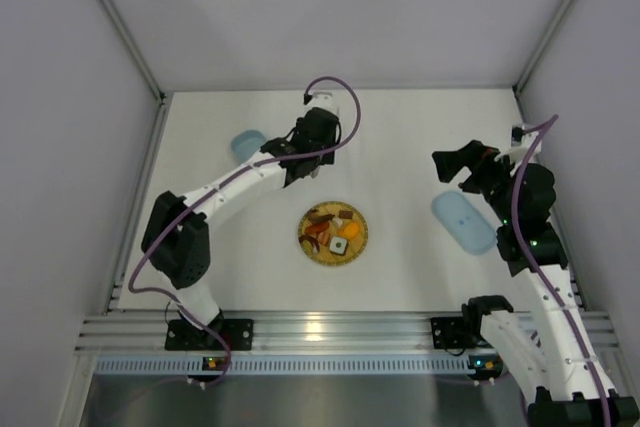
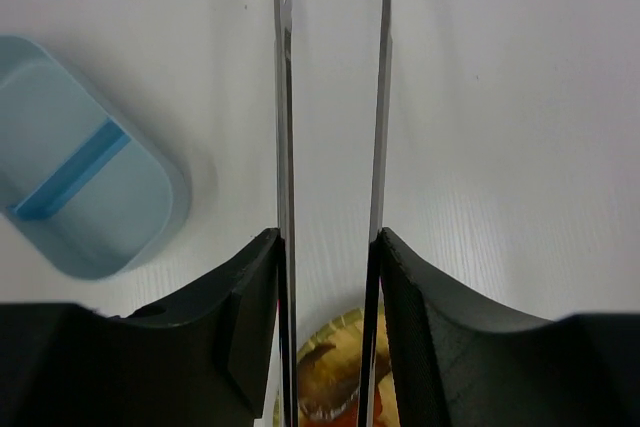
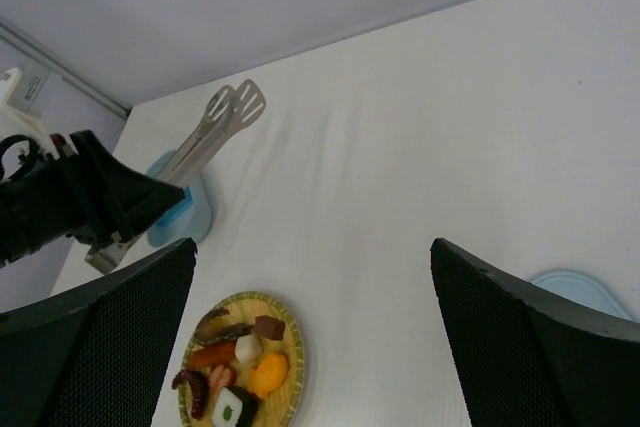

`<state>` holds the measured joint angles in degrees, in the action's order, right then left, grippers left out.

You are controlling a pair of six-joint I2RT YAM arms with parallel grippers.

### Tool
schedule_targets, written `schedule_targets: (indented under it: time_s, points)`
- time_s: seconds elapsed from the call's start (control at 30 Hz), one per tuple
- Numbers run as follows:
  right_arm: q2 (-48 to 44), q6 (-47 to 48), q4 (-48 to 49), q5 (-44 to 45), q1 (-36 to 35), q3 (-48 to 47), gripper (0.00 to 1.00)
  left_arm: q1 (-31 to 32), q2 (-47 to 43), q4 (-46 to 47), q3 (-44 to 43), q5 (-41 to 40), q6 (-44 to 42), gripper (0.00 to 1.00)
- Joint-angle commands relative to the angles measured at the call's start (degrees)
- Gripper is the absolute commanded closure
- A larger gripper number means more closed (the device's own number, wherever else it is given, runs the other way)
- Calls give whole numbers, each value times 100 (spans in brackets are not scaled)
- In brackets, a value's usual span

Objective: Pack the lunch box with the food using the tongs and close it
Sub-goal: Pick up the clamp at the center of the board.

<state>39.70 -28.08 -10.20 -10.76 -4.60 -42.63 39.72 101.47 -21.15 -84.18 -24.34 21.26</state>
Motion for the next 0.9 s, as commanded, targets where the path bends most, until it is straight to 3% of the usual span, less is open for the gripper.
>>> schedule_targets:
  time_s: [0.0,0.23,0.4,0.87]
  points:
    - [-121,92,-61,13,100,27,0,316,-1003,-231,558,26,124,52]
    - [-296,144,-123,13,91,194,1,721,-2622,-495,1859,210,493,51]
    - [-340,223,-193,39,91,194,1,923,-3623,-873,2300,420,643,51]
    - [-428,276,-299,75,100,343,1,1195,-4882,-1734,2986,1694,529,51]
